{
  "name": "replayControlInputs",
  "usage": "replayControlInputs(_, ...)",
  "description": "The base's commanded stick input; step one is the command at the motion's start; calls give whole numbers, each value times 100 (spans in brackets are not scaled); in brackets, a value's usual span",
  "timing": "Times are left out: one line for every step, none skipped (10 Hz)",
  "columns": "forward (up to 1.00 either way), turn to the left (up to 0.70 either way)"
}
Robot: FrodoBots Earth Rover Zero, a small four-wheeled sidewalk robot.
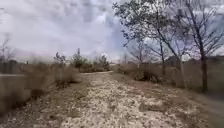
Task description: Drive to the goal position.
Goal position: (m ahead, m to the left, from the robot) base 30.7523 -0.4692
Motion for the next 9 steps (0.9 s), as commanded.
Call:
replayControlInputs(50,0)
replayControlInputs(50,0)
replayControlInputs(50,0)
replayControlInputs(50,0)
replayControlInputs(50,0)
replayControlInputs(50,0)
replayControlInputs(50,0)
replayControlInputs(50,0)
replayControlInputs(50,0)
